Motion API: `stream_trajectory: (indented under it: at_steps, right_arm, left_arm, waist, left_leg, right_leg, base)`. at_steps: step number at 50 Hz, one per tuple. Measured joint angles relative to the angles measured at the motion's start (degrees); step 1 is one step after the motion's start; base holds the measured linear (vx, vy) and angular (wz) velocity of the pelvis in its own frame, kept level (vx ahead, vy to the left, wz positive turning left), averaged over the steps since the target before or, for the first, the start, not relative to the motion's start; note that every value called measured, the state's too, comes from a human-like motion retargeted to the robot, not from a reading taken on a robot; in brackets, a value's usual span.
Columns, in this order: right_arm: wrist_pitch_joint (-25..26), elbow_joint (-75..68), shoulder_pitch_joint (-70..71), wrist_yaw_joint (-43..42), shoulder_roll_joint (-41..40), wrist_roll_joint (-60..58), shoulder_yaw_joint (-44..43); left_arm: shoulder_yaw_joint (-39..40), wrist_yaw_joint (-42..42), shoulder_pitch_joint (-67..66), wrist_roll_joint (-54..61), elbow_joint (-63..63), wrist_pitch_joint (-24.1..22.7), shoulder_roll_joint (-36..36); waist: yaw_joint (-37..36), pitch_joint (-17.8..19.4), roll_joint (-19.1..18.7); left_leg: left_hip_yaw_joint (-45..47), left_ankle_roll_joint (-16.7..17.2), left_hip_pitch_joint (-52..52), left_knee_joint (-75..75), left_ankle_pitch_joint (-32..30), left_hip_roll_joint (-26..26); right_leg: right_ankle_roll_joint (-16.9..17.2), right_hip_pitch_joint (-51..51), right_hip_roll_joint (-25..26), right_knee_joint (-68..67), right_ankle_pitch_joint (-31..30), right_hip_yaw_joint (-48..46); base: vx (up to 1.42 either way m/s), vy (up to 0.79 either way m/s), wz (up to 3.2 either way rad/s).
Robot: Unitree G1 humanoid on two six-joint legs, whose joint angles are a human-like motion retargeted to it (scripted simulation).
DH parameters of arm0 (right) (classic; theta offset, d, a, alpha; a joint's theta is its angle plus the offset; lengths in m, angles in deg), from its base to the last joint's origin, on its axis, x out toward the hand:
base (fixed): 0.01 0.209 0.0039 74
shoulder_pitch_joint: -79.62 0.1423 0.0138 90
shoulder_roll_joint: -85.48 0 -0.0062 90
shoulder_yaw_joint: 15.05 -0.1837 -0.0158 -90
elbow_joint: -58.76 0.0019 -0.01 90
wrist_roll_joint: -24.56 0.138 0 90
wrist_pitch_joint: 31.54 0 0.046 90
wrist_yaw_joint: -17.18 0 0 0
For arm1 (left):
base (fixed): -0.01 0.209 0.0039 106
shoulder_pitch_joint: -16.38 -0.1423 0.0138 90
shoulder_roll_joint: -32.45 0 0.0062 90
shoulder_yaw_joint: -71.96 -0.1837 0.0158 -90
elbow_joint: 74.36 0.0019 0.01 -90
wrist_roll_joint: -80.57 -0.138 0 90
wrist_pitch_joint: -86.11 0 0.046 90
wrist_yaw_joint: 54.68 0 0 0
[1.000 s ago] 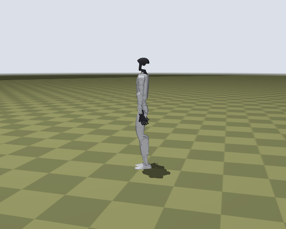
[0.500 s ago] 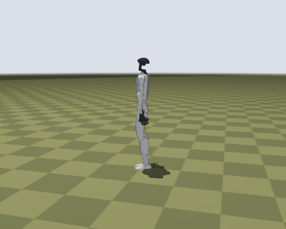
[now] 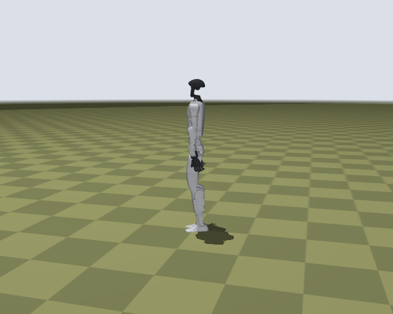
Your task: Upper body actions
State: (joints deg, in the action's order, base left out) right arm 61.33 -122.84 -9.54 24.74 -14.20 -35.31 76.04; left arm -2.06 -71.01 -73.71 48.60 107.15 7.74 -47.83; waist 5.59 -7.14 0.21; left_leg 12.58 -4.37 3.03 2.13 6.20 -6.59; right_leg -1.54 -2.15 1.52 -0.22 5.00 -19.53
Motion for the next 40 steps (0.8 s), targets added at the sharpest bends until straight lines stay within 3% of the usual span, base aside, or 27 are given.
stream_trajectory:
  at_steps: [40]
  right_arm:
    - [-0.1, -0.3, 0.6, 0.0, 0.5, 0.4, -0.2]
  left_arm:
    - [-1.7, 0.4, 0.8, 0.0, 0.1, 0.0, -0.2]
  waist:
    - [0.0, 1.2, 0.7]
  left_leg:
    - [-1.8, -0.9, -0.4, 0.9, 0.3, -1.6]
  right_leg:
    - [1.5, 1.4, -1.9, -0.1, 0.0, -1.8]
  base:
    - [0.0, 0.01, 0.0]
